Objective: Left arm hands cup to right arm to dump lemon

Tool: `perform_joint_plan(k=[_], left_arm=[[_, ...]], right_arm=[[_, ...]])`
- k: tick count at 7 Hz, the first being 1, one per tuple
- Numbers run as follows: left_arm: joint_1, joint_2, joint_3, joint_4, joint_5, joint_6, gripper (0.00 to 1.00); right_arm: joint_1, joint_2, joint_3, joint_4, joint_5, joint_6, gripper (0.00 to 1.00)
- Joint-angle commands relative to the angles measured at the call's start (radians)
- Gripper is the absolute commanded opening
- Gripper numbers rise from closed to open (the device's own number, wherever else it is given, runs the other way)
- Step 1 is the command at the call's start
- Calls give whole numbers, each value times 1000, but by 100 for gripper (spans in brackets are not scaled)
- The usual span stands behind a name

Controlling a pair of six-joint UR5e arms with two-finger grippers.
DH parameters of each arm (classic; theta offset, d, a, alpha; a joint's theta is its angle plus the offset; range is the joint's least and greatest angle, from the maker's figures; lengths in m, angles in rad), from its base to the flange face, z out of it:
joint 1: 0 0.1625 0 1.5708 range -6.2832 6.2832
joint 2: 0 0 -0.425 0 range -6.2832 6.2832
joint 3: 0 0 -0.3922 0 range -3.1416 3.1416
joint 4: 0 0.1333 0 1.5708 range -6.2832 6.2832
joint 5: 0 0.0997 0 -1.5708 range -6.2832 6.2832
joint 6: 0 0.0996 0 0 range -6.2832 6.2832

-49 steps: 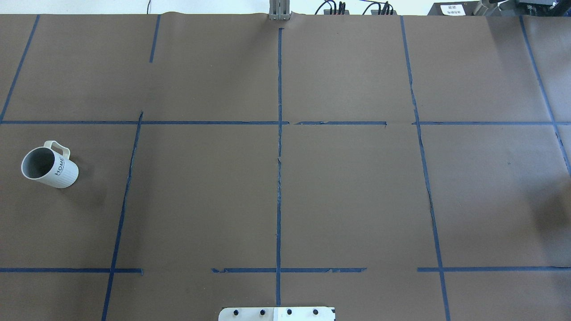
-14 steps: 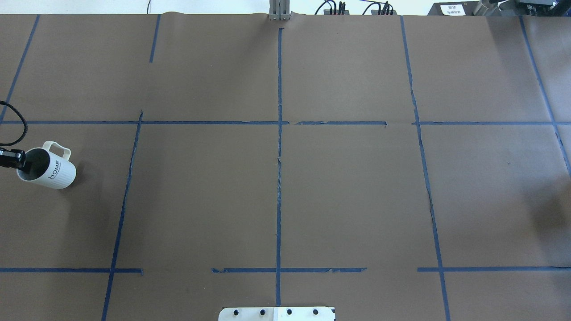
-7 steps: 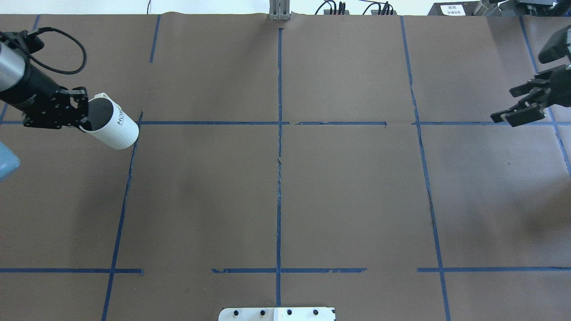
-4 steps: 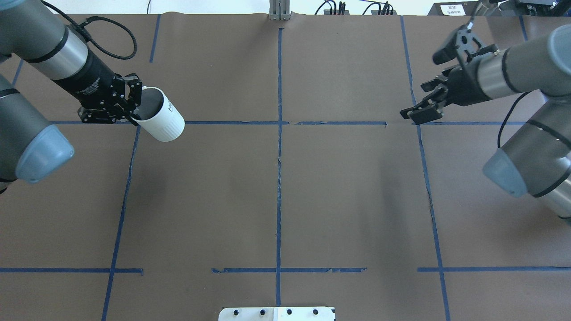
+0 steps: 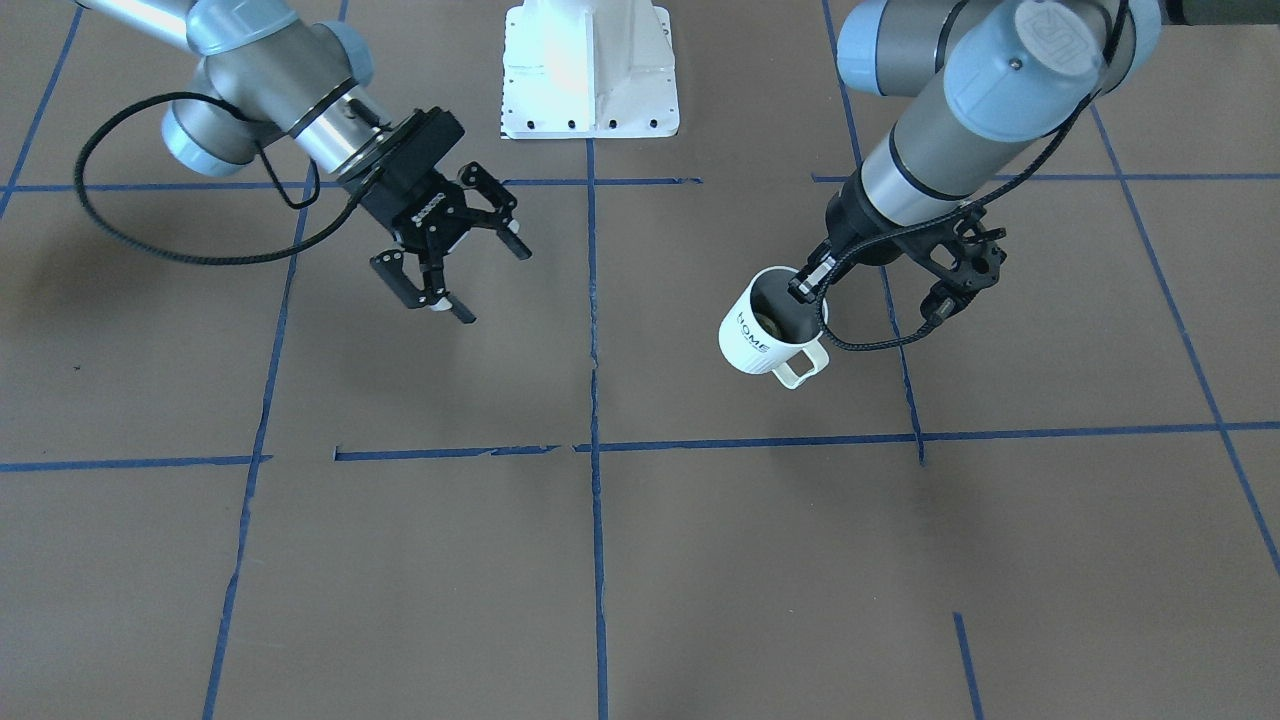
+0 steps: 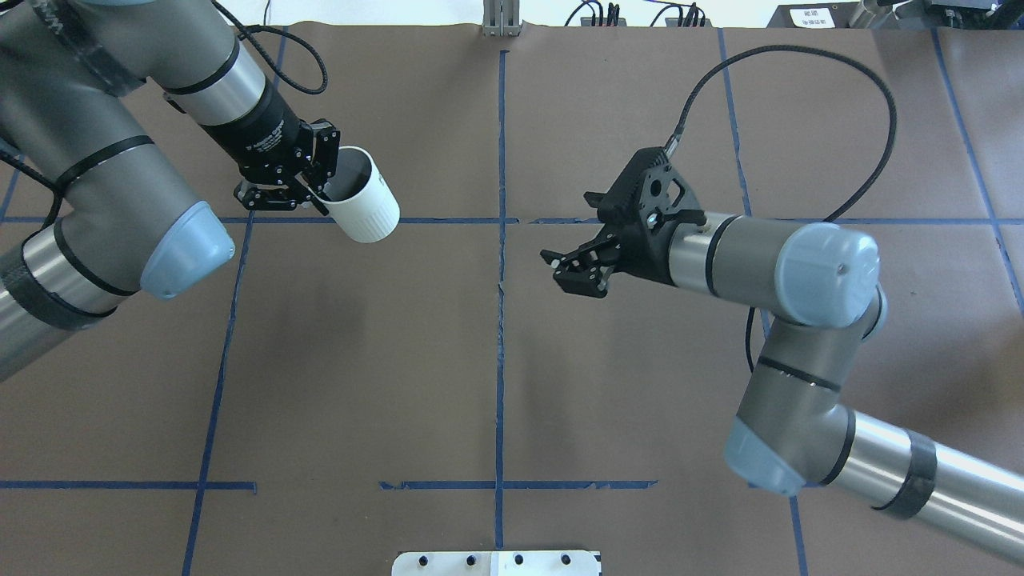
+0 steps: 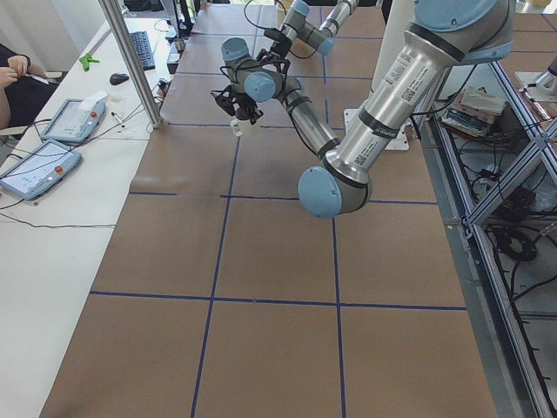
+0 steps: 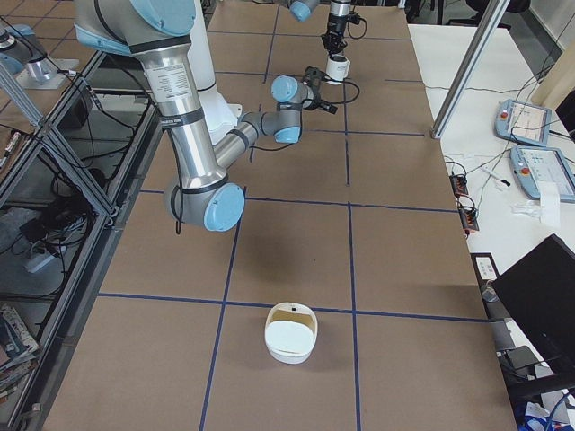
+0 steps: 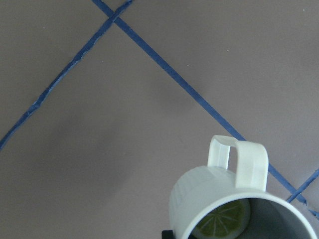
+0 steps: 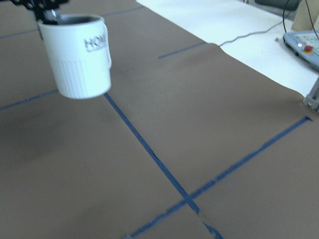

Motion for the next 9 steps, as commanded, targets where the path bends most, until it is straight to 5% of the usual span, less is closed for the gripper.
perform_joint_plan(k=[1,9], left_arm=[[29,-62,32,-6,0,-97,0],[174,-152,7,-41,0,-337,0]], right_arm=[[-141,37,-34,82,-232,52,99],[-154,51,-52,91,-251,49,99]])
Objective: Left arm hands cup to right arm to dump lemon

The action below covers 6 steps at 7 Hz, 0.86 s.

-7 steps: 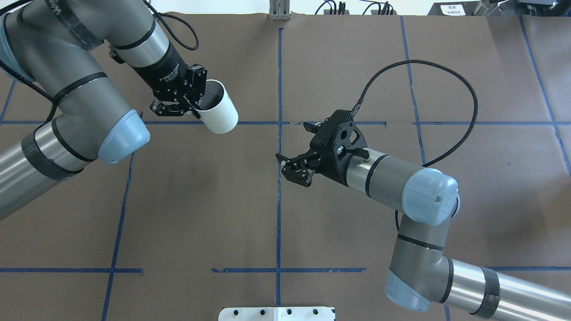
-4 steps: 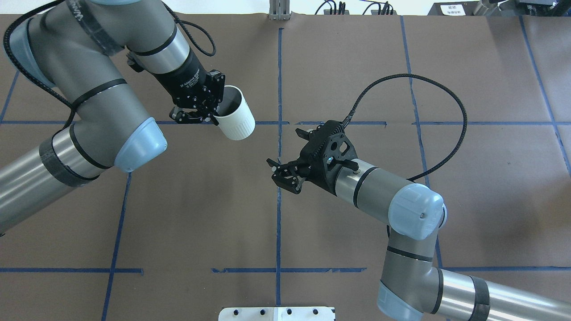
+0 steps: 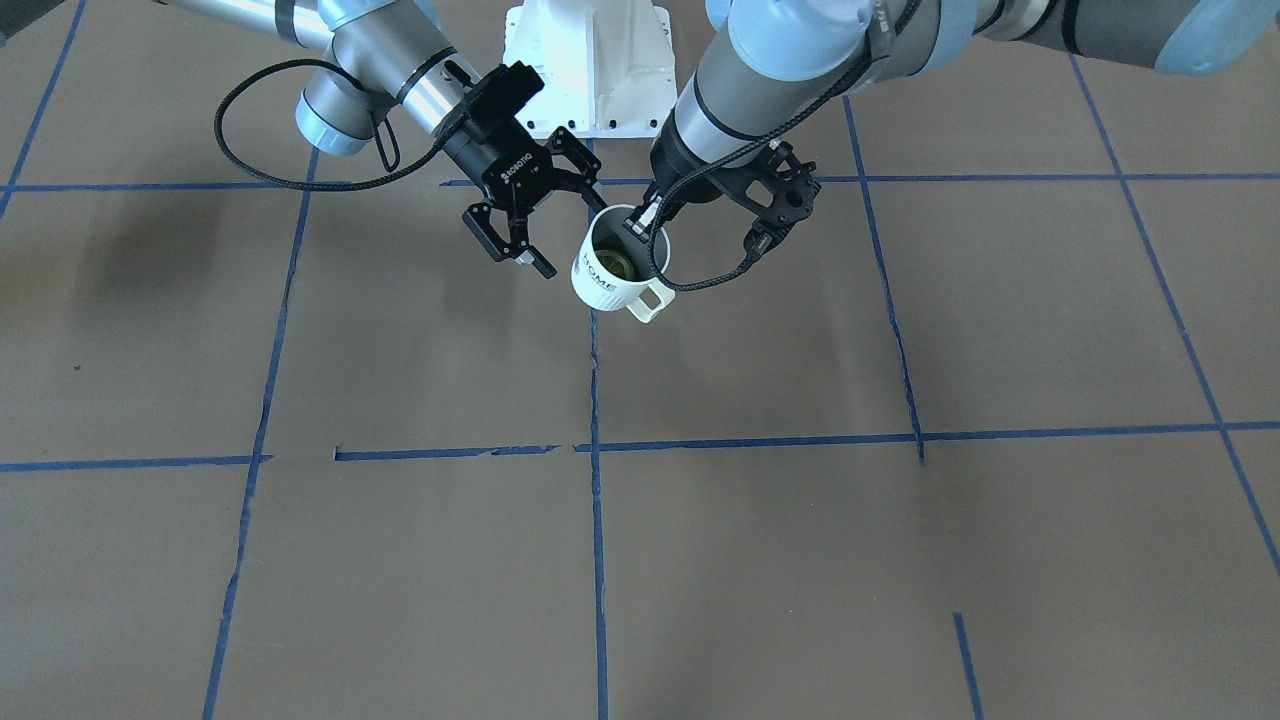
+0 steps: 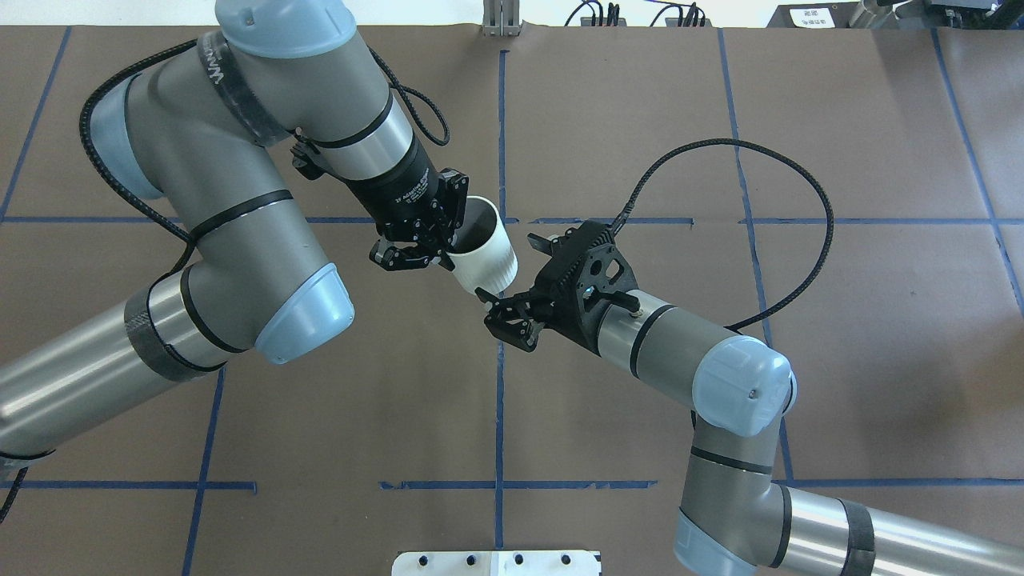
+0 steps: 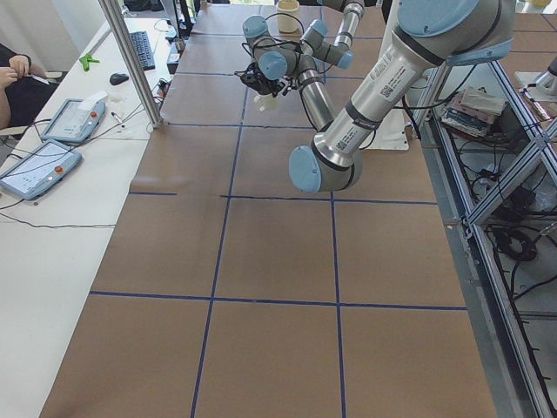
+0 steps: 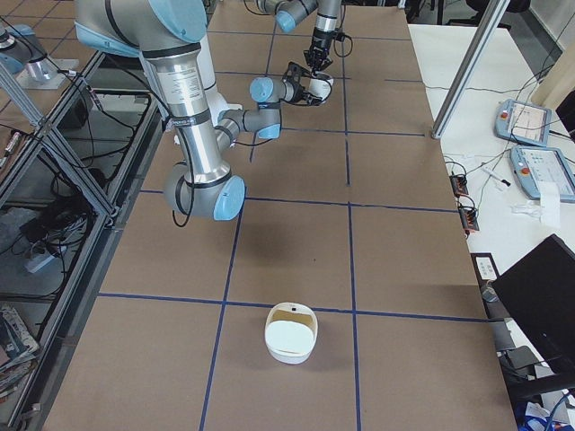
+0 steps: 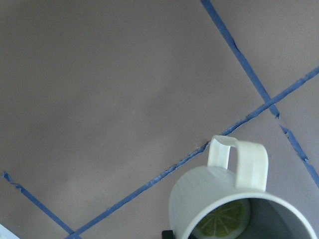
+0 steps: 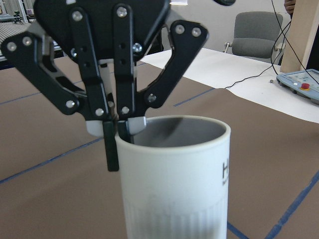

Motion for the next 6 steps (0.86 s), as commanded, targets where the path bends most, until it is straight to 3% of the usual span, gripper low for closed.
perform_joint_plan(k=[1,6], left_arm=[[18,-5,-3,-40,0,-33,0],[32,-17,-9,-57,-3,-56,1]], right_arm=[[1,0,0,0,0,-3,99],[1,0,0,0,-2,-3,99]])
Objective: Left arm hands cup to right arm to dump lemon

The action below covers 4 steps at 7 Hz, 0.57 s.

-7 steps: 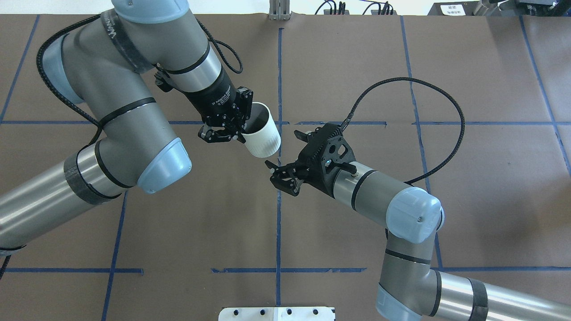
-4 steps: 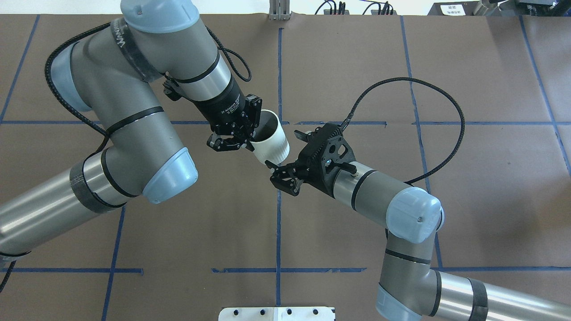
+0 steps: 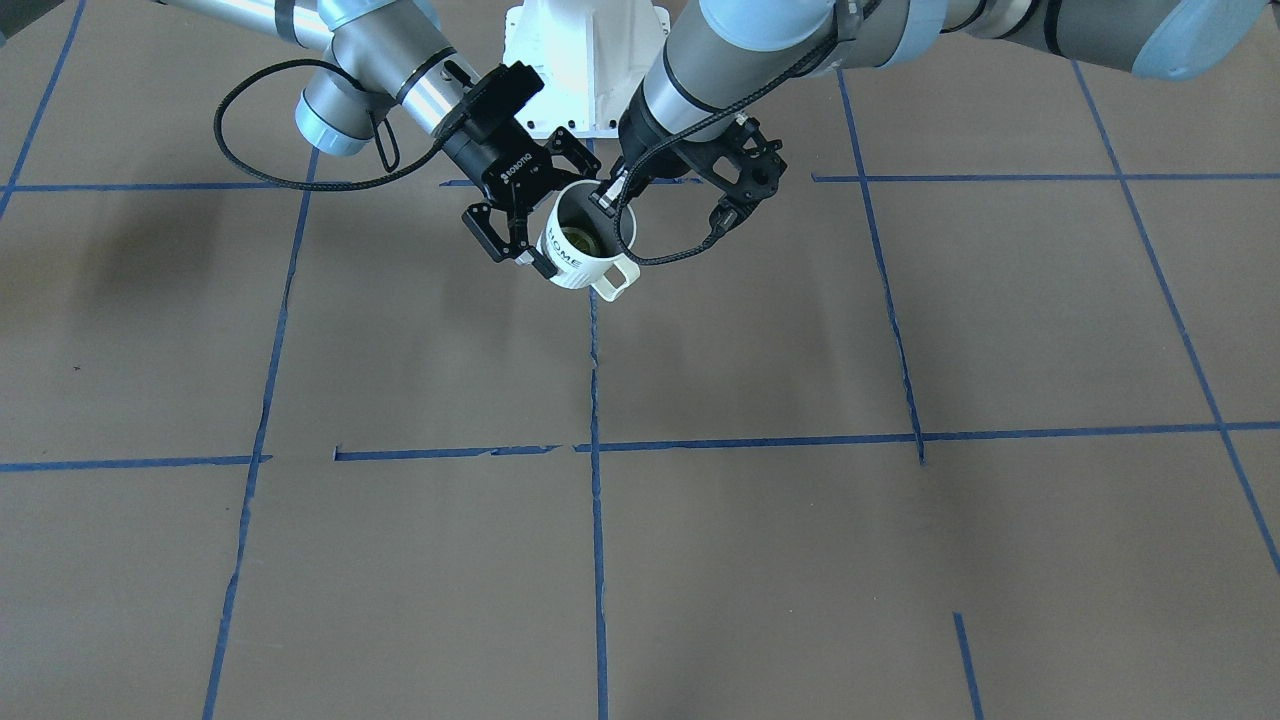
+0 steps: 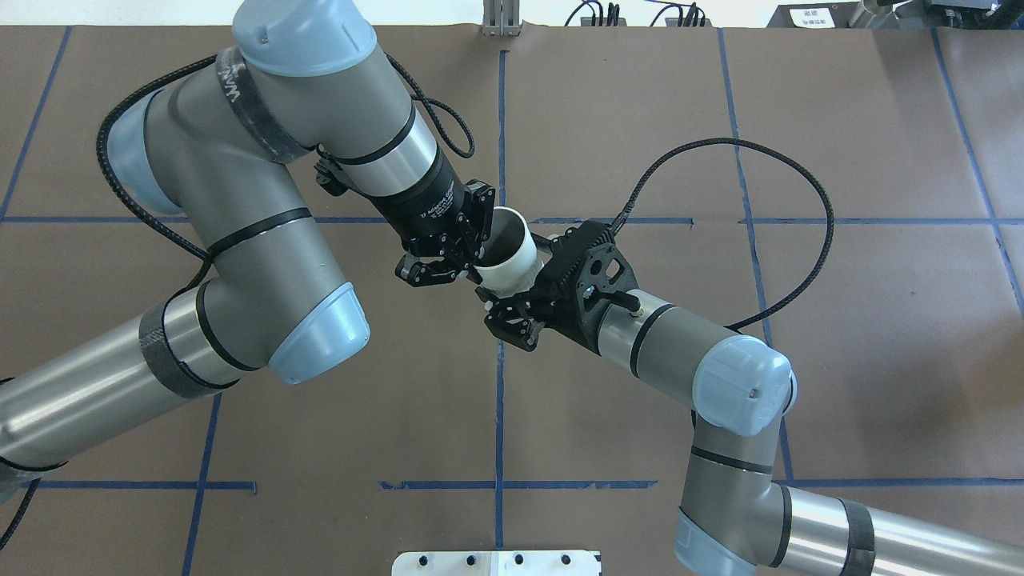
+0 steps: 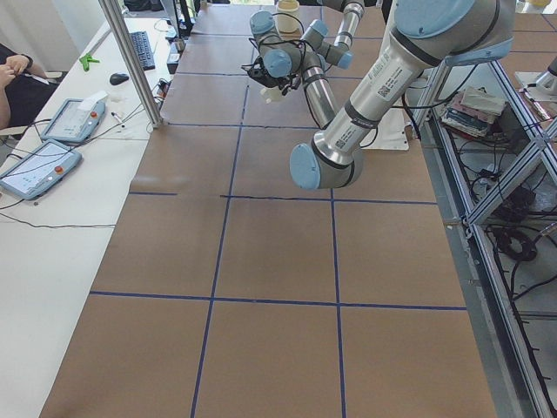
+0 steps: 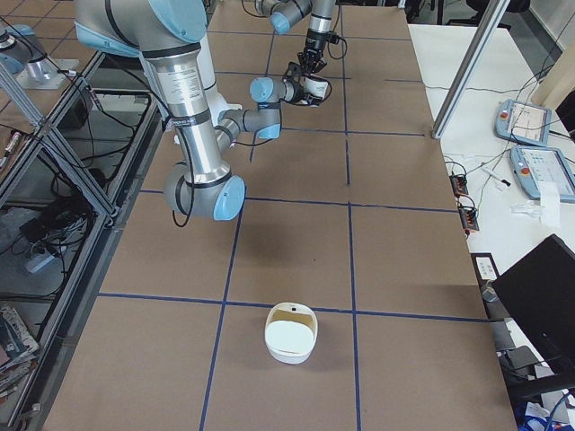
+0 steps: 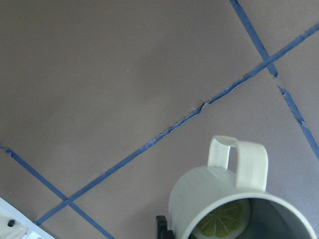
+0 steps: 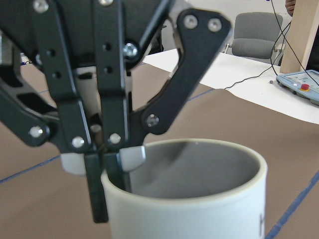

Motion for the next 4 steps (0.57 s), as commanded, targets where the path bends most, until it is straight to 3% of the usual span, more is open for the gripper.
perform_joint_plan(k=[1,4], left_arm=[[0,0,-9,-4,-1,0,3],[2,0,-16,-5,-3,3,6]], right_arm=[[0,0,0,0,-6,2,99],[0,0,0,0,-33,3,98]])
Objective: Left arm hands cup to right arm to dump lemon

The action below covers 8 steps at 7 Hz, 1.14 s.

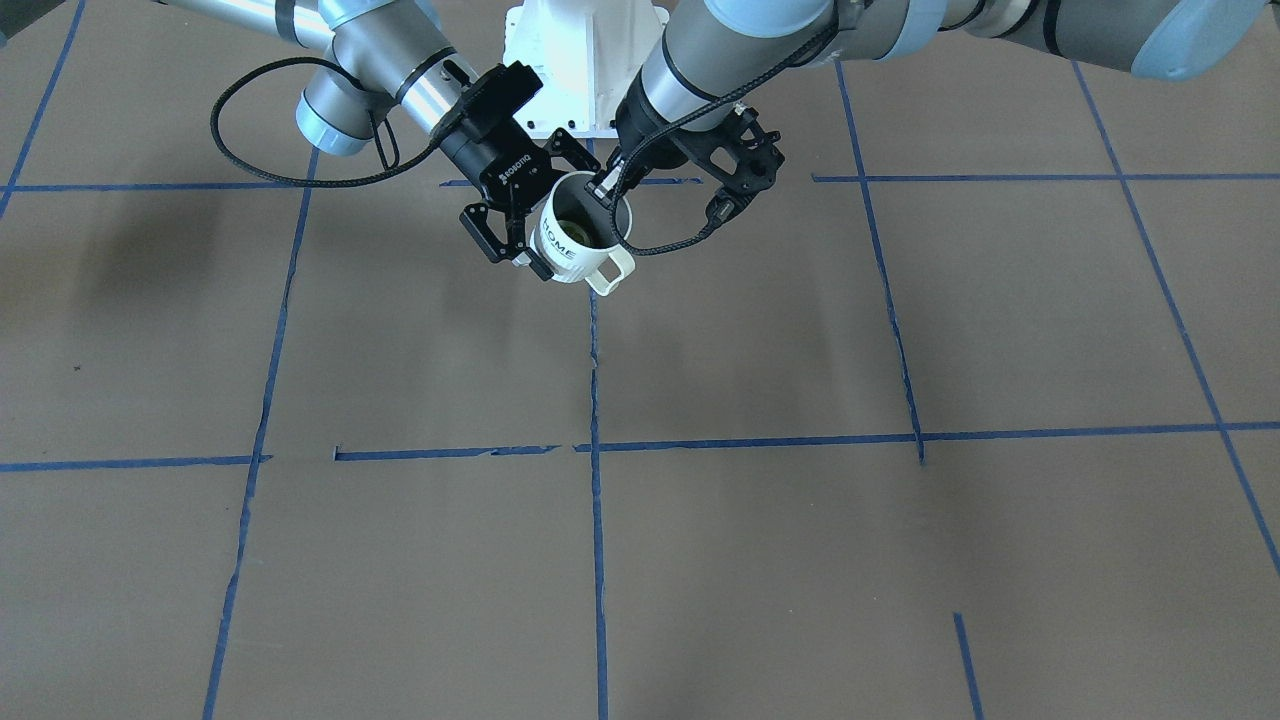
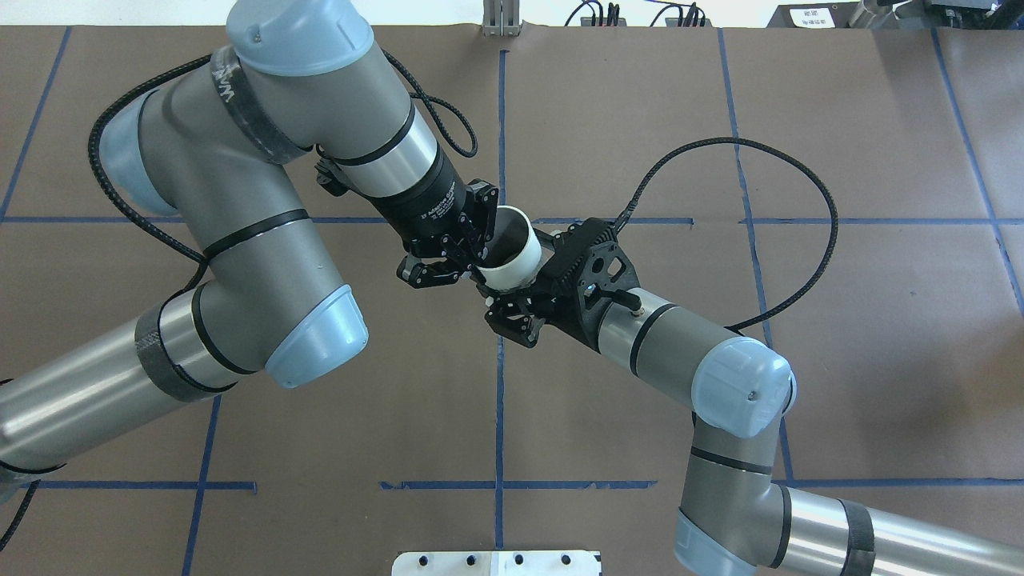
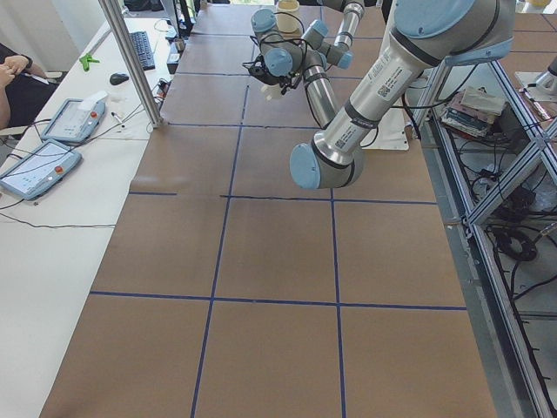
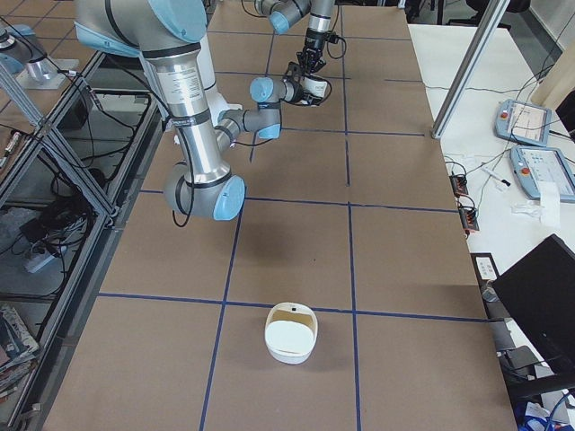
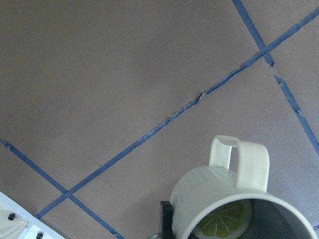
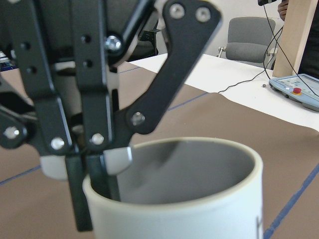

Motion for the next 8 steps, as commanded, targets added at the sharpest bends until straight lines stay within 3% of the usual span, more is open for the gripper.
perform_joint_plan(k=[1,2,3,4,6,8], left_arm=[[1,-1,-4,0,-2,2,8],[1,0,-9,-13,-2,8,15],[-1,5,-7,-57,-2,18,74],[-16,9,-9,-74,-5,47,100],[-93,34,-19,-71,-57,106,100],[-119,164,-90,-59,-68,339,100]], right_arm=[[-3,-1,0,0,-3,0,69],[-19,-2,0,-3,-4,-7,43],[-29,-7,0,-3,-4,-9,26],[-35,-11,-2,-5,-4,-10,19],[-35,-13,-5,-3,-4,-10,19],[-32,-11,-5,-8,-4,-6,18]])
